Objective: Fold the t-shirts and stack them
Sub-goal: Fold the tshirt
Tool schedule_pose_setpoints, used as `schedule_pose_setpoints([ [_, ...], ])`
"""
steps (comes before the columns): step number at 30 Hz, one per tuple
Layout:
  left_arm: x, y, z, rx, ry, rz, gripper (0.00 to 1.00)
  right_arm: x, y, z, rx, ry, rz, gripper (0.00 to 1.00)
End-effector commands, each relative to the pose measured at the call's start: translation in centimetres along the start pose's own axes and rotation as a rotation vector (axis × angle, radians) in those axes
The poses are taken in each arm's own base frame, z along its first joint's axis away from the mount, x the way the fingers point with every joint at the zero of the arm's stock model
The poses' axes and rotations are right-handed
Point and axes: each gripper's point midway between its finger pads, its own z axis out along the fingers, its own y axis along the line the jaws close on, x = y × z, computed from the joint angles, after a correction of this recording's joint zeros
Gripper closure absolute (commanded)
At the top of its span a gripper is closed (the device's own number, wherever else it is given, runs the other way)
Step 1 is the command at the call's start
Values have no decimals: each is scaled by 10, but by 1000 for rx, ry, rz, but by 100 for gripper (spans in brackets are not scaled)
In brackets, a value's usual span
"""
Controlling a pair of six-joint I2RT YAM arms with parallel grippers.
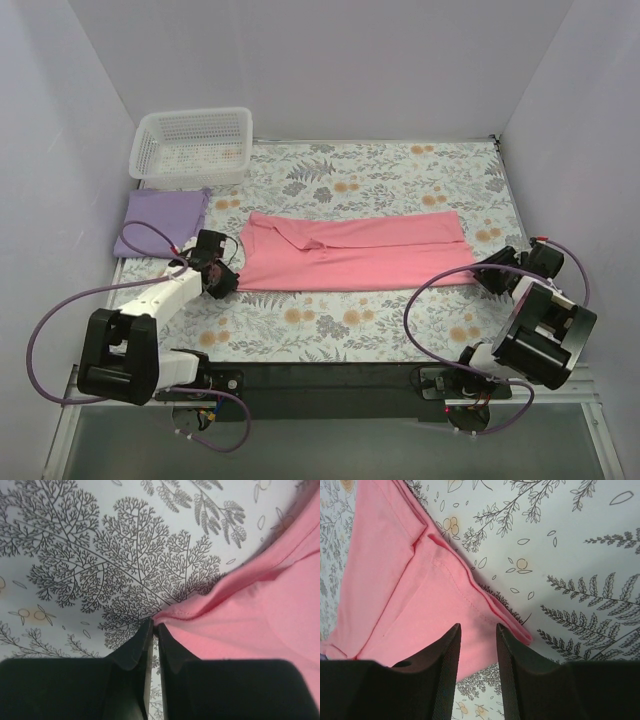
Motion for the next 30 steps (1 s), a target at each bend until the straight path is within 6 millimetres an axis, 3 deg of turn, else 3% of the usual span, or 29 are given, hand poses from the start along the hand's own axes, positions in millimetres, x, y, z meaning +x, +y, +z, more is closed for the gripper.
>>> schedule_pose_setpoints([
  [1, 2, 6, -3, -16, -2, -47, 88, 2, -15, -8, 78, -8, -10, 57],
  [3, -6, -1, -12, 16, -31, -54, 83, 4, -2, -13, 18, -13, -18, 56],
  [8, -20, -16, -33, 89, -77, -42, 53, -6, 27, -31, -62, -77, -95, 50],
  [10, -24, -24, -44, 119, -90, -32, 46, -5, 38, -35, -79, -80, -136, 49],
  [15, -24, -54, -68, 194, -117, 33, 45, -1, 80, -38, -136, -61, -307, 47],
  [18, -24, -73, -72, 212, -119, 89, 51, 21, 131, -33, -284, 9, -454, 49],
  [20, -16, -85, -66, 214, -100, 141, 57, 54, 163, -27, -378, 83, -584, 49],
  [21, -10, -91, -64, 227, -86, 176, 58, 76, 189, -28, -452, 110, -694, 49],
  [23, 0, -94, -52, 211, -52, 219, 60, 98, 203, -19, -472, 160, -793, 48],
  [24, 8, -97, -50, 213, -38, 246, 61, 98, 223, -18, -497, 142, -846, 48],
  [25, 12, -99, -46, 210, -30, 263, 61, 117, 236, -19, -537, 169, -926, 47],
  [27, 27, -94, -35, 174, 2, 299, 61, 136, 247, -6, -548, 208, -996, 45],
  [28, 30, -91, -32, 162, 9, 304, 61, 145, 269, -8, -591, 203, -1047, 45],
  [30, 42, -79, -23, 127, 34, 311, 61, 169, 280, 4, -615, 246, -1128, 44],
])
